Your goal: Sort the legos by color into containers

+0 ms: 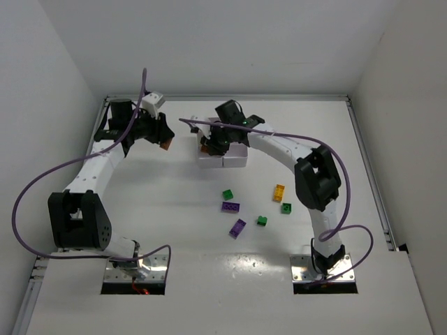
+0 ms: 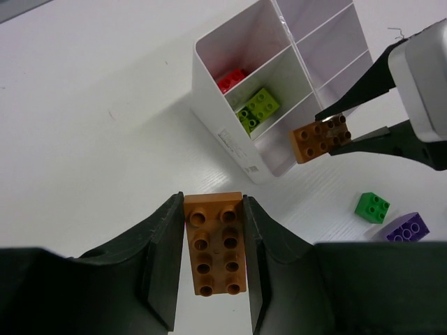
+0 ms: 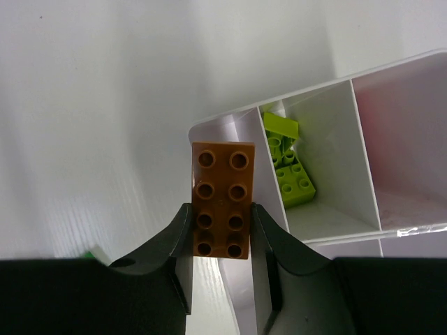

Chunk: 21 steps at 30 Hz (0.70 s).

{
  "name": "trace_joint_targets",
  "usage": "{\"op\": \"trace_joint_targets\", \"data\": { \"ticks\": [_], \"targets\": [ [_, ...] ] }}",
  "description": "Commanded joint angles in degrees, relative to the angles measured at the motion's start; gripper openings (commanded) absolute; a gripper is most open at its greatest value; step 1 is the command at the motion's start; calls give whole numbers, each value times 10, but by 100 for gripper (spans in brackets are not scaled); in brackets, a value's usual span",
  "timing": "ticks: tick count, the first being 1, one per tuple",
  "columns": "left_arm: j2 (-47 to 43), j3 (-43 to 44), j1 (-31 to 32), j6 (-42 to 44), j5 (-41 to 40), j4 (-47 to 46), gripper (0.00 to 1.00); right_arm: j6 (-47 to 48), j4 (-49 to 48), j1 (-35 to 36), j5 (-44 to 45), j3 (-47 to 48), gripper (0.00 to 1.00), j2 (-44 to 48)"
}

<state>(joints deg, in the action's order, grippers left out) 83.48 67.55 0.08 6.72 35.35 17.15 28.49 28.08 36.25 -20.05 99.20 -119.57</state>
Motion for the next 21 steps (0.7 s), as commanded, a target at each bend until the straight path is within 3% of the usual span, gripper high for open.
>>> {"op": "trace_joint_targets", "data": {
  "ticks": [1, 12, 21],
  "targets": [
    [-10, 6, 4, -15, 5, -25, 10, 31, -38, 4, 17, -7, 4, -3],
    [7, 11, 9, -15, 11, -30, 10, 42, -85, 4, 59, -44, 5, -14],
    [18, 21, 9, -15, 16, -30, 10, 53, -108, 4, 70, -61, 31, -14]
  ]
}}
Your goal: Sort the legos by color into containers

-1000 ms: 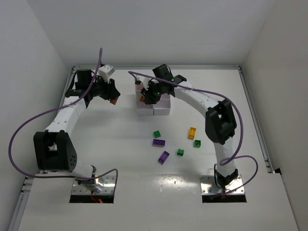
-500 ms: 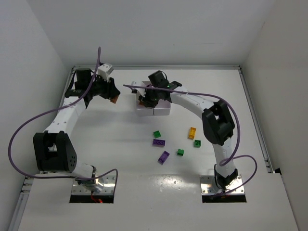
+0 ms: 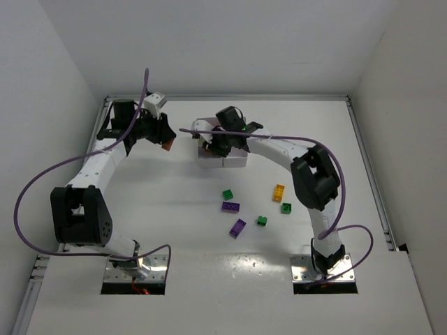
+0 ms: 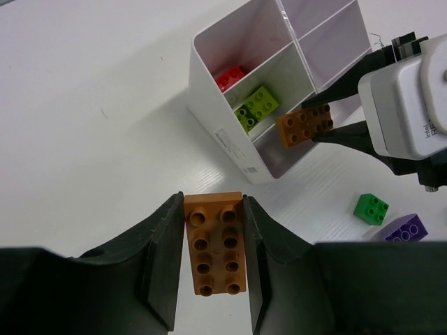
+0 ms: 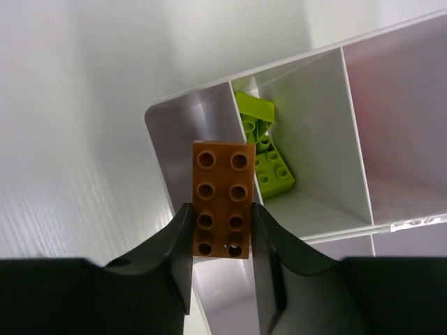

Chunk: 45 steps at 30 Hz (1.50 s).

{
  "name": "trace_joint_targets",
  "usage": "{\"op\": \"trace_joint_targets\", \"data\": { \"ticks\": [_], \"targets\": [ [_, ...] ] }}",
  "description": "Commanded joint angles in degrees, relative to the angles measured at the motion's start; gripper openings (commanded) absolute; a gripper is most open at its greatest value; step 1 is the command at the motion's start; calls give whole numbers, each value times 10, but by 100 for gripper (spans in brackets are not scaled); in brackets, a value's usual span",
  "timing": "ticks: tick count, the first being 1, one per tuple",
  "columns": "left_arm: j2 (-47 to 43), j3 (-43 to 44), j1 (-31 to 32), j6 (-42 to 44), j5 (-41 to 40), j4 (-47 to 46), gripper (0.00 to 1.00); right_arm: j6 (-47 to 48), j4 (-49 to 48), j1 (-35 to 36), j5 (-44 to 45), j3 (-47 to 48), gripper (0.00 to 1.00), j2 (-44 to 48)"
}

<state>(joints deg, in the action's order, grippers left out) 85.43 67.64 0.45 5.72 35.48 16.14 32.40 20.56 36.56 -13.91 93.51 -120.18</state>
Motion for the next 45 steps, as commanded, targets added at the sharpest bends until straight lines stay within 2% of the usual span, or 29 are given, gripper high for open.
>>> {"op": "trace_joint_targets", "data": {
  "ticks": [1, 8, 11, 15, 20, 22, 26, 31, 36, 45],
  "targets": [
    [3, 21, 5, -5, 15, -20, 10, 14, -32, 6, 8, -10, 36, -8],
    [4, 26, 16, -5, 20, -32, 10, 14, -57, 6, 13, -29, 56, 10],
    [4, 26, 27, -5, 31, -37, 10, -3, -87, 6, 20, -49, 57, 31],
    [21, 43, 57, -18, 43, -61, 10, -100, -127, -6, 29, -76, 57, 88],
    [42, 49, 96, -24, 38, -87, 7, -236, -156, -68, 42, -146, 59, 221],
    [47, 43, 117, -39, 20, -121, 6, -282, -149, -84, 56, -159, 65, 249],
    [47, -14, 155, -55, -16, -224, 4, -325, -103, -127, 49, -164, 66, 280],
    [87, -36, 198, 27, -10, -242, 4, -336, -83, -170, 31, -164, 66, 298],
    [132, -8, 198, 111, -2, -210, 4, -336, -70, -191, 19, -177, 66, 310],
    [156, -8, 203, 179, -36, -221, 4, -336, -75, -197, -4, -187, 66, 310]
  ]
}}
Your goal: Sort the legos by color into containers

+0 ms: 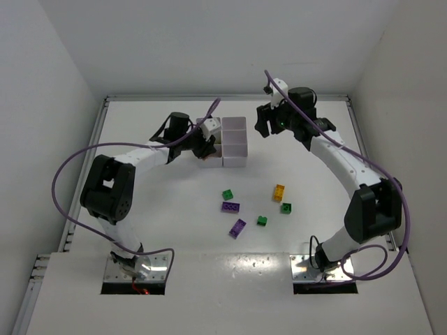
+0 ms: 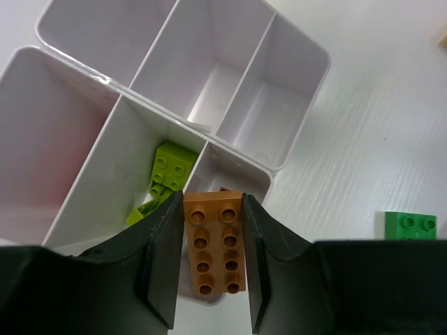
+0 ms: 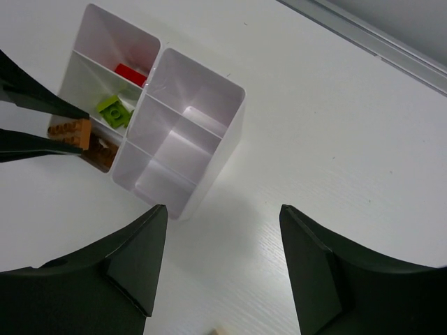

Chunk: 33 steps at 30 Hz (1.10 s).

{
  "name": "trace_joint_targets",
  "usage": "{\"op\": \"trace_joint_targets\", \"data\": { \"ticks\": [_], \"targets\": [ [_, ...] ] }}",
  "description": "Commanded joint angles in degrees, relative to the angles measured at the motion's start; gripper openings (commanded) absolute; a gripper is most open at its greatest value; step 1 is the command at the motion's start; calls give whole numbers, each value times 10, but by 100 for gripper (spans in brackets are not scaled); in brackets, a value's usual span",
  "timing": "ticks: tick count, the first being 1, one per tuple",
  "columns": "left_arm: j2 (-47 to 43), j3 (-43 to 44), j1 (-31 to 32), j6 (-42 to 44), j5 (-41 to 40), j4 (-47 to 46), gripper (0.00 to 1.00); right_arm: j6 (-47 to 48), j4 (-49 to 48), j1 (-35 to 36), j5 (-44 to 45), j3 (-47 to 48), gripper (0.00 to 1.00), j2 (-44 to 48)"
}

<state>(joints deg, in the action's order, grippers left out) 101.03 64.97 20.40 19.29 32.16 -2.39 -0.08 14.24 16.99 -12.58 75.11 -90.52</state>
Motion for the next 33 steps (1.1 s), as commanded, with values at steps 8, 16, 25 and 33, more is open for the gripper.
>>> {"op": "trace_joint_targets", "data": {
  "ticks": [8, 16, 25, 33],
  "targets": [
    [6, 14, 15, 105, -8, -36, 7, -12, -12, -6, -28, -3, 66, -4],
    [23, 20, 20, 146, -8, -23, 21, -12, -12, -12, -28, 2, 66, -9],
    [-9, 5, 20, 89, -8, -42, 86, 38, 7, -12, -46, -23, 67, -9],
    [-122, -14, 45, -3, -45, -53, 100, -4, 19, -64, -89, -54, 67, 11]
  ]
}}
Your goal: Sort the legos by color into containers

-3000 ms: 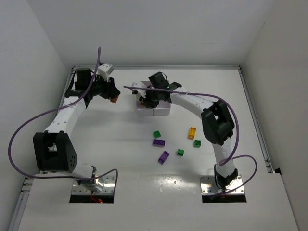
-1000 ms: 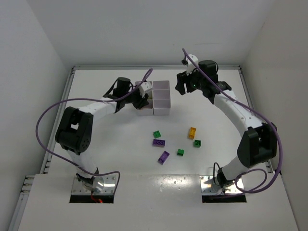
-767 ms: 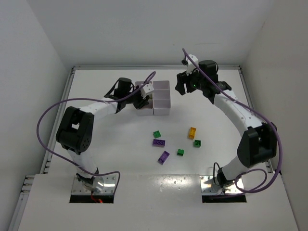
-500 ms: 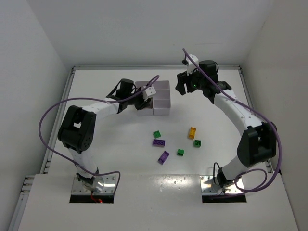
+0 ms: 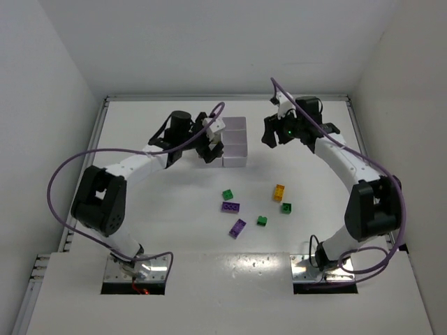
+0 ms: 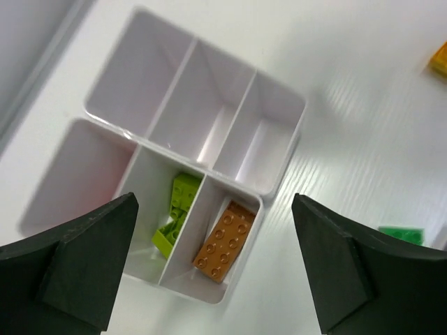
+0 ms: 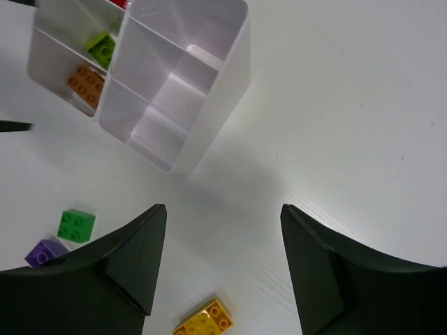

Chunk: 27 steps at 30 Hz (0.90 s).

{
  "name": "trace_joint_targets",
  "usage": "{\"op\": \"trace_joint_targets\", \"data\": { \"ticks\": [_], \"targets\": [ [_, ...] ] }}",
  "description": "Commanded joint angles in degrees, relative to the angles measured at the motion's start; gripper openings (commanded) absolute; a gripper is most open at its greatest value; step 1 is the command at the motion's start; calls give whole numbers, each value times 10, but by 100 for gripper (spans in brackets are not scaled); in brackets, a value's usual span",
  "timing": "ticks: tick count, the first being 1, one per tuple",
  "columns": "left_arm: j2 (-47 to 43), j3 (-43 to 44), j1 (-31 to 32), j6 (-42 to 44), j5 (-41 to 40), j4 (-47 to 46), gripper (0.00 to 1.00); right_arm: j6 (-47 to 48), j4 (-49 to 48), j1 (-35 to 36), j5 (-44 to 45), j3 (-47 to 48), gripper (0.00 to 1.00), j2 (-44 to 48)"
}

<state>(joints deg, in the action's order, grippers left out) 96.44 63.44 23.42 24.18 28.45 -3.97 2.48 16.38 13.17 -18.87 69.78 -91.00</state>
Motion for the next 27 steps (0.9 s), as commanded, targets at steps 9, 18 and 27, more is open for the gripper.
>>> {"op": "trace_joint_targets", "data": {
  "ticks": [9, 18, 27],
  "targets": [
    [-34, 149, 15, -246, 21, 176, 100, 137, 108, -59, -97, -44, 67, 41],
    [-61, 74, 30, -132, 108, 241, 92, 377, 319, -46, -170, -62, 66, 57],
    [-54, 13, 127, 44, 78, 346, 60, 381, 316, -63, -119, -128, 65, 102]
  ]
}}
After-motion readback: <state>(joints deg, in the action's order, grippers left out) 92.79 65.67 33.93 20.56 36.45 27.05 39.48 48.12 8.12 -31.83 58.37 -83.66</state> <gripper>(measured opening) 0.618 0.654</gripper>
